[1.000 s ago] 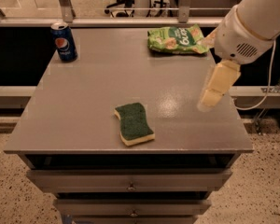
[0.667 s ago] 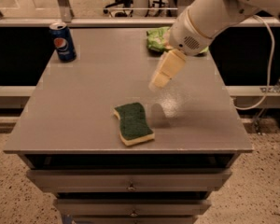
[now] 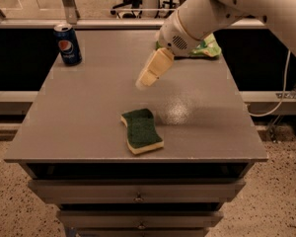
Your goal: Pick pepsi can
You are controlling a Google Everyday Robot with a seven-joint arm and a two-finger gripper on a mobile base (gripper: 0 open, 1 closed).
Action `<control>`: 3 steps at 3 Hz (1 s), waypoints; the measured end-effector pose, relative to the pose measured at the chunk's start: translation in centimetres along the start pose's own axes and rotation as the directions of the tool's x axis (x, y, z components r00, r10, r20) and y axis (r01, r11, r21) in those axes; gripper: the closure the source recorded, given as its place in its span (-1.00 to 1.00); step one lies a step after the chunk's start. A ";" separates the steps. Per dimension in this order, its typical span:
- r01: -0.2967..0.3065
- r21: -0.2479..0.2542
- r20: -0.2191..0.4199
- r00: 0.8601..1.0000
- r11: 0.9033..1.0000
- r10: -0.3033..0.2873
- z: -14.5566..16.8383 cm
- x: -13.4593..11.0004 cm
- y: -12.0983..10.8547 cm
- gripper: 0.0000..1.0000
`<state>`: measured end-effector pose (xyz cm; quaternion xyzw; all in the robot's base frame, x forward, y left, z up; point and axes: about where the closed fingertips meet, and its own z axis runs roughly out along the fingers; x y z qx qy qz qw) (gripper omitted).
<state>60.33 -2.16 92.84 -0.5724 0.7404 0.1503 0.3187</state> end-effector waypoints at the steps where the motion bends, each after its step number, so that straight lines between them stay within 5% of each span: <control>1: -0.027 0.004 0.039 0.999 1.000 0.027 1.4 -1.3 -0.4 -1.00; 3: -0.088 0.034 0.234 0.969 0.996 0.077 7.7 -7.6 -5.0 -1.00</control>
Offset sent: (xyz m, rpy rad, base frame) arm 0.0840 0.0741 0.0015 0.2504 -0.0775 -0.0736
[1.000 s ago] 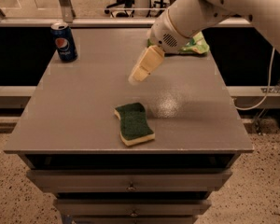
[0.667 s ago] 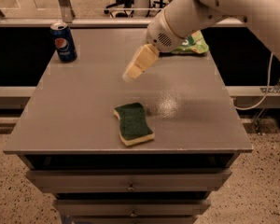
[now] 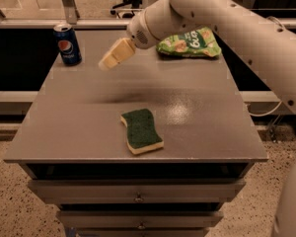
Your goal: Pick pepsi can
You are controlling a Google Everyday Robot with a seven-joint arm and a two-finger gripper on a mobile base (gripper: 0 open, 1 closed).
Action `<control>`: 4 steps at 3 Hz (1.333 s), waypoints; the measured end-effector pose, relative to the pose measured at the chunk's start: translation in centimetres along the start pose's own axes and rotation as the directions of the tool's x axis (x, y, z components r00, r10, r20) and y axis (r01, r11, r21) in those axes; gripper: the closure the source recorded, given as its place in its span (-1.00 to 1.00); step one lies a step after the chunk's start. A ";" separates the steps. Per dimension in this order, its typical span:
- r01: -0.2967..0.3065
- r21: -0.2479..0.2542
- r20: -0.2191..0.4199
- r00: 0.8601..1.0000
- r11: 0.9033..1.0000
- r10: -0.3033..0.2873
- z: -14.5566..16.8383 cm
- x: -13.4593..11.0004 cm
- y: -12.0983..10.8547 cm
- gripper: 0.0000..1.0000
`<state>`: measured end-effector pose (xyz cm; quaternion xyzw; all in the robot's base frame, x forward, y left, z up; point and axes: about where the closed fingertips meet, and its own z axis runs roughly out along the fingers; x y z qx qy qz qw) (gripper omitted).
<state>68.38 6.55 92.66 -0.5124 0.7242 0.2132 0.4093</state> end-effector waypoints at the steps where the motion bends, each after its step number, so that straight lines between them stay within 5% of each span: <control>1: -0.046 0.012 0.099 0.994 0.999 0.045 4.7 -2.5 -1.0 -1.00; 2: -0.074 -0.015 0.207 0.975 0.997 0.075 10.3 -5.3 -1.3 -1.00; 4: -0.061 -0.035 0.297 0.952 0.997 0.069 16.3 -7.8 -1.9 -1.00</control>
Offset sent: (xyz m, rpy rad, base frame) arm 0.0808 0.1381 -0.0169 0.3276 -0.0215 -0.0099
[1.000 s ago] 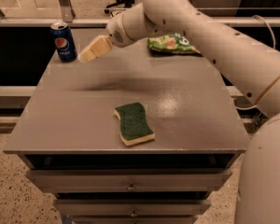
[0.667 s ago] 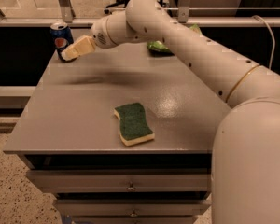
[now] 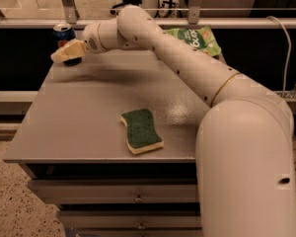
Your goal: Pick pepsi can
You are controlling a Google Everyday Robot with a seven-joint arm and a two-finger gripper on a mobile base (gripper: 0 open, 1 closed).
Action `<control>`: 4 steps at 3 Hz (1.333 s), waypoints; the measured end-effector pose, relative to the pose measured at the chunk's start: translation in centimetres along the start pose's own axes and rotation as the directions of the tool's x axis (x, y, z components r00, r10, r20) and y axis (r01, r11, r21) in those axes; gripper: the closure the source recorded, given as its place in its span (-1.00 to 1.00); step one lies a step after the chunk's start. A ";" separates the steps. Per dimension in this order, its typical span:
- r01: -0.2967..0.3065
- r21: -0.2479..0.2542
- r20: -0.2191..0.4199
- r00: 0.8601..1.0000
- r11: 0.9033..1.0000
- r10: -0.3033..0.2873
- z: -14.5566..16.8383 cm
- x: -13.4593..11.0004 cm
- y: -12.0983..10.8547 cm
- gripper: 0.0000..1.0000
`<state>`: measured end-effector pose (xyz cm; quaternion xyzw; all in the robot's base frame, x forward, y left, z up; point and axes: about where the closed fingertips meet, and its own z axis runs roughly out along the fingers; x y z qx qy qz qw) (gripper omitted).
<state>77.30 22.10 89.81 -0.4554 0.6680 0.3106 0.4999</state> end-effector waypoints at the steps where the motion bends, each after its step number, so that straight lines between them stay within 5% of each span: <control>1: 0.008 -0.007 0.032 0.999 1.000 -0.008 2.0 0.6 -0.4 -1.00; 2: 0.009 -0.021 0.056 0.998 1.000 -0.008 3.8 1.2 -0.6 -1.00; 4: 0.000 -0.102 0.063 0.998 0.995 0.006 6.5 1.6 0.7 -0.09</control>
Offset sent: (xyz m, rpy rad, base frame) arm 0.0318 0.0359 -0.0324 0.0780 -0.0346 0.0329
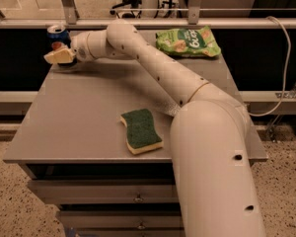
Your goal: Pick pepsi can
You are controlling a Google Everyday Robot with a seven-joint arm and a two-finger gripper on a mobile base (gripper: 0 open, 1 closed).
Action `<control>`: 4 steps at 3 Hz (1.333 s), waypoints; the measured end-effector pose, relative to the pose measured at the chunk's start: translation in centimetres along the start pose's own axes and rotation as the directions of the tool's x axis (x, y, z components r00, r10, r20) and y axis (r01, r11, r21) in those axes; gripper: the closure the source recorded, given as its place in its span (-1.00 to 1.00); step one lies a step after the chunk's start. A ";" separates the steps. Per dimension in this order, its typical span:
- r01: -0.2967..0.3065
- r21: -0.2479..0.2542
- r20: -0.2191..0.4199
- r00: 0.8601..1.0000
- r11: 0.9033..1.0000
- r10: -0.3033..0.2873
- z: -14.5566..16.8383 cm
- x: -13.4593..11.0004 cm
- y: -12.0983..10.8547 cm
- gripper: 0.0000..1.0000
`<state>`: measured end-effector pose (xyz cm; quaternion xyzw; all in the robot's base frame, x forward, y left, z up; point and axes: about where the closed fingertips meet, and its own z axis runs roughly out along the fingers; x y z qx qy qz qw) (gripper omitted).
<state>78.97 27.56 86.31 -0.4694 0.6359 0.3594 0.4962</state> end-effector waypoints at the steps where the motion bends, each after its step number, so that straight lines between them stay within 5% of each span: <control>1: -0.010 0.004 -0.011 1.000 1.000 0.010 -0.7 0.6 0.0 0.55; 2: -0.002 0.050 0.031 1.000 0.999 0.000 -5.0 -1.3 -1.1 0.97; 3: 0.007 0.135 0.071 0.997 0.991 -0.017 -12.7 -2.8 -2.8 1.00; 4: 0.006 0.138 0.070 0.997 0.990 -0.016 -12.9 -2.7 -3.0 1.00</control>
Offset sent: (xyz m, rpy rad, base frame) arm 0.0029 -0.1215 0.0679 0.0728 -0.0692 -0.1348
